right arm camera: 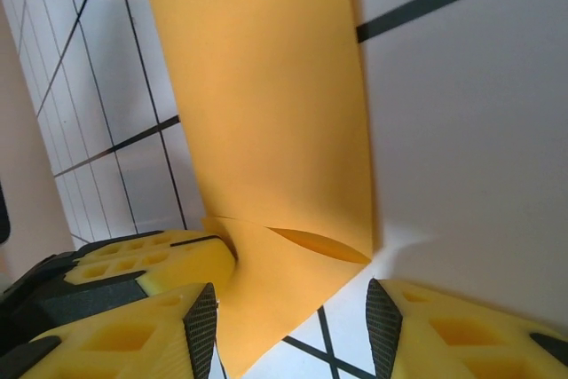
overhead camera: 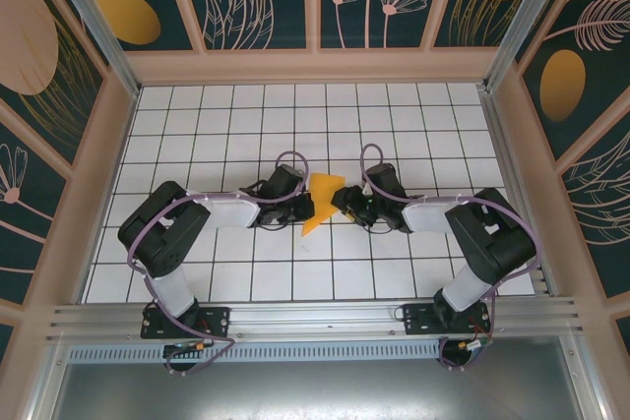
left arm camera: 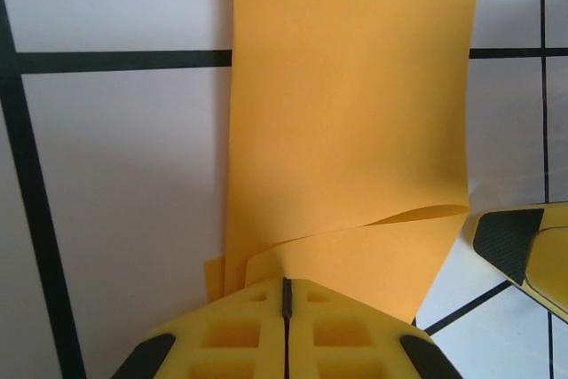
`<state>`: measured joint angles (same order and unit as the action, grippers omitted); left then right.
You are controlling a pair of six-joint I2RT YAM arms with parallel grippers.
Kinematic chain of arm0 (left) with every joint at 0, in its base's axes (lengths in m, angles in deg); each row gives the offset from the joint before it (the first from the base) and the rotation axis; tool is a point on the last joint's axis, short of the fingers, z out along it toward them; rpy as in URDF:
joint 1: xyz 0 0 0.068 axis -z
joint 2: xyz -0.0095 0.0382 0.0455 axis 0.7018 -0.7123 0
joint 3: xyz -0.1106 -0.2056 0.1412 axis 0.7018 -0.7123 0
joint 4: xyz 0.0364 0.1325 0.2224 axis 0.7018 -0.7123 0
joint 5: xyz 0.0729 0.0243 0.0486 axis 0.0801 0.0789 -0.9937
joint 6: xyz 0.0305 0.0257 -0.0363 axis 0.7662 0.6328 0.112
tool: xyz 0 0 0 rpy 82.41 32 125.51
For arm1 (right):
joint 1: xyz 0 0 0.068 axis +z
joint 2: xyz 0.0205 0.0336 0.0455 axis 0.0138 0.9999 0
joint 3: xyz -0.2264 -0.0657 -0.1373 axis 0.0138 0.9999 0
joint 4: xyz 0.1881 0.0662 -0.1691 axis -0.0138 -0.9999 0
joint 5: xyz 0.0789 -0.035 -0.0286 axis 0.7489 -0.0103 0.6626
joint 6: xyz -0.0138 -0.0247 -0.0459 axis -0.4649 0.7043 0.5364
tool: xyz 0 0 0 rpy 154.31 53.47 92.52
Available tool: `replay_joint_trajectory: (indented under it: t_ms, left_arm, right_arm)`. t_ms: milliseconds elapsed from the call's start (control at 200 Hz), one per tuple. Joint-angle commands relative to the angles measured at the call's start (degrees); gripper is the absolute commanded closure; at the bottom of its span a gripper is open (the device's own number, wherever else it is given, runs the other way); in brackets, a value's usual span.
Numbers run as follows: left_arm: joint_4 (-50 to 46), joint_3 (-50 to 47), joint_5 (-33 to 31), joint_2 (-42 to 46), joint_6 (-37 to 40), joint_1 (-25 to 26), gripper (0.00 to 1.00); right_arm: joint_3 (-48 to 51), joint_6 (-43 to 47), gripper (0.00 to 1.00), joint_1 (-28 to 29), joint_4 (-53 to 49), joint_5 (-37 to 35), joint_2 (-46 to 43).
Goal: Fold a paper plane with a square sheet of paper (pick it up from the middle)
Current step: Third fold the triangle at the center of the table, then fourth fold the wing at the center of the table.
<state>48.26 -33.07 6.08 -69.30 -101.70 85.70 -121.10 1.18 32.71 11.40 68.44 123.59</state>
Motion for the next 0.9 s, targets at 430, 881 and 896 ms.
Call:
replay_joint_trajectory:
  t_ms: [430, 881, 896]
  left_arm:
    - [1.91, -1.58, -2.14, 5.87, 1.48, -0.34, 0.88]
    - [-0.26, 0.25, -3.46, -0.24, 1.03, -0.37, 0.91]
    - [-0.42, 0.37, -3.65, -0.24, 1.02, -0.35, 0.91]
  right_arm:
    - [-0.81, -4.26, 0.49, 0.11, -3.65, -5.54, -0.83]
    - [-0.71, -6.01, 0.50, 0.34, 5.46, -0.62, 1.79]
    - [-0.72, -6.01, 0.50, 0.27, 5.25, -0.71, 1.65]
